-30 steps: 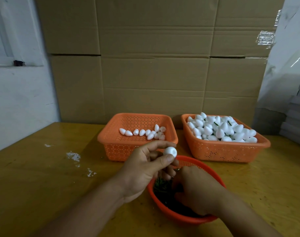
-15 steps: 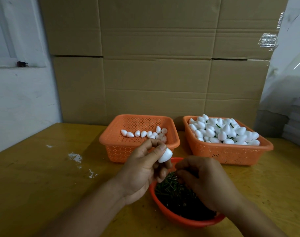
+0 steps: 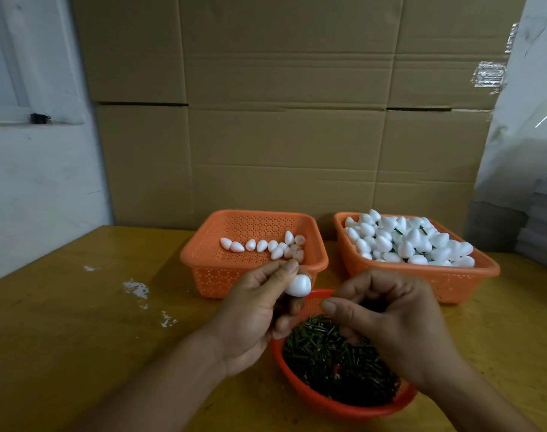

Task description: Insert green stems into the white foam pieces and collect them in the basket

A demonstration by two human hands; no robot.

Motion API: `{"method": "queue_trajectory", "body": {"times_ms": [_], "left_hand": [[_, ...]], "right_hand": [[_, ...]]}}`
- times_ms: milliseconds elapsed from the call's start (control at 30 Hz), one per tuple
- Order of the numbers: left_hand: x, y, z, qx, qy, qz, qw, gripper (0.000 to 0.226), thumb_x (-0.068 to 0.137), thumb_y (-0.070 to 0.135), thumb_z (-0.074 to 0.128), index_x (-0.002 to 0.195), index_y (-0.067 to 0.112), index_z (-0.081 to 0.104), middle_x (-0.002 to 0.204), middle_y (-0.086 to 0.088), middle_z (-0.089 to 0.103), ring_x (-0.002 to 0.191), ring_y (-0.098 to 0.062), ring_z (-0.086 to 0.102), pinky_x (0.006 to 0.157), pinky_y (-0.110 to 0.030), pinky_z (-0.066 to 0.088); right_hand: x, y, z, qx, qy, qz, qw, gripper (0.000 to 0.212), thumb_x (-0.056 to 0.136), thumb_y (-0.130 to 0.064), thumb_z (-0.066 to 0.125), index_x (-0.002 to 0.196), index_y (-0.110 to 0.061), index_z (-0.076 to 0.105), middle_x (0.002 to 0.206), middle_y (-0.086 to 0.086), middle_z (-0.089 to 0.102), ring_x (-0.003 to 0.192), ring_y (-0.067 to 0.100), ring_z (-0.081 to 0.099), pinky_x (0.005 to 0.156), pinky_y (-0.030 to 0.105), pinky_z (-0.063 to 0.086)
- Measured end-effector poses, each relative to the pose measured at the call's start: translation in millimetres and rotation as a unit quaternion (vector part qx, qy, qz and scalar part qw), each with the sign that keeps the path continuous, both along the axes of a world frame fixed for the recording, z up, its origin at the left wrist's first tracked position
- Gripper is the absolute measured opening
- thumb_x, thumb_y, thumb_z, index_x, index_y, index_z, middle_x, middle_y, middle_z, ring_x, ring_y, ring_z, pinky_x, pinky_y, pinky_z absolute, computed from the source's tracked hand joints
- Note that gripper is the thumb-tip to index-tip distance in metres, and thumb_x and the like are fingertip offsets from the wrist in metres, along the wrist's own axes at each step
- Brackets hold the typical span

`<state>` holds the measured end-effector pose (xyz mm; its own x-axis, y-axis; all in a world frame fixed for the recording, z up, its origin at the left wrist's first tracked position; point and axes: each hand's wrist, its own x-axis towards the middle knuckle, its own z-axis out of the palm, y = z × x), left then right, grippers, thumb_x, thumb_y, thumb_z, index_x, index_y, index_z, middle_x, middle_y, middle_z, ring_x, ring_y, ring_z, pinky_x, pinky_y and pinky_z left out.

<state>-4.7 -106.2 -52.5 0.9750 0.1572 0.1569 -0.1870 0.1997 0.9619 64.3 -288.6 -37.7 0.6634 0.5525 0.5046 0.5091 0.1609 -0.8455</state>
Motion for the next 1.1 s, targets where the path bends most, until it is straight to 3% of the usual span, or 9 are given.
{"method": "queue_trajectory", "body": {"times_ms": [233, 700, 867, 967, 1100], "left_hand": [[0.0, -1.0, -1.3, 0.002, -0.009, -0.003, 1.000, 0.032, 0.089, 0.045, 0.058, 0.091, 0.016, 0.070, 0.061, -0.004, 0.050, 0.043, -0.010, 0.037, 0.041, -0.020, 0.027], [-1.6, -5.1, -0.2, 0.032, -0.019, 0.001, 0.999, 0.033, 0.090, 0.046, 0.057, 0.083, 0.016, 0.071, 0.057, -0.005, 0.048, 0.039, -0.009, 0.035, 0.038, -0.019, 0.026], [-1.6, -6.9, -0.5, 0.056, -0.031, 0.022, 0.998, 0.036, 0.090, 0.045, 0.056, 0.083, 0.014, 0.072, 0.054, -0.004, 0.046, 0.038, -0.008, 0.034, 0.036, -0.018, 0.026], [-1.0, -7.8, -1.6, 0.070, -0.038, 0.034, 0.996, 0.038, 0.092, 0.043, 0.055, 0.085, 0.009, 0.071, 0.051, -0.003, 0.046, 0.037, -0.007, 0.033, 0.036, -0.017, 0.025], [-1.4, -8.8, -2.4, 0.087, -0.051, 0.044, 0.994, 0.041, 0.090, 0.043, 0.056, 0.084, 0.005, 0.070, 0.048, -0.002, 0.046, 0.037, -0.006, 0.035, 0.037, -0.015, 0.028]], "right_hand": [[-1.8, 1.6, -0.2, 0.015, 0.032, 0.018, 0.999, 0.015, 0.072, -0.017, 0.073, 0.087, -0.018, 0.078, 0.075, 0.013, 0.076, 0.066, 0.026, 0.074, 0.061, 0.026, 0.060], [-2.6, 2.1, -6.7, -0.037, 0.004, 0.031, 0.999, 0.016, 0.078, -0.029, 0.071, 0.093, -0.030, 0.075, 0.083, 0.003, 0.079, 0.076, 0.020, 0.076, 0.068, 0.029, 0.061], [-5.2, 1.9, -10.5, -0.085, -0.106, -0.039, 0.990, 0.007, 0.085, -0.021, 0.074, 0.087, -0.027, 0.075, 0.075, -0.010, 0.076, 0.068, 0.006, 0.073, 0.062, 0.018, 0.057], [-10.4, 2.9, -8.9, -0.109, -0.179, -0.087, 0.974, 0.002, 0.084, -0.032, 0.073, 0.086, -0.031, 0.073, 0.071, -0.018, 0.072, 0.059, 0.006, 0.069, 0.052, 0.027, 0.056], [-13.2, 3.1, -7.3, -0.097, -0.209, -0.098, 0.968, 0.017, 0.082, -0.044, 0.066, 0.086, -0.030, 0.073, 0.069, -0.015, 0.070, 0.054, 0.009, 0.066, 0.048, 0.033, 0.052]]}}
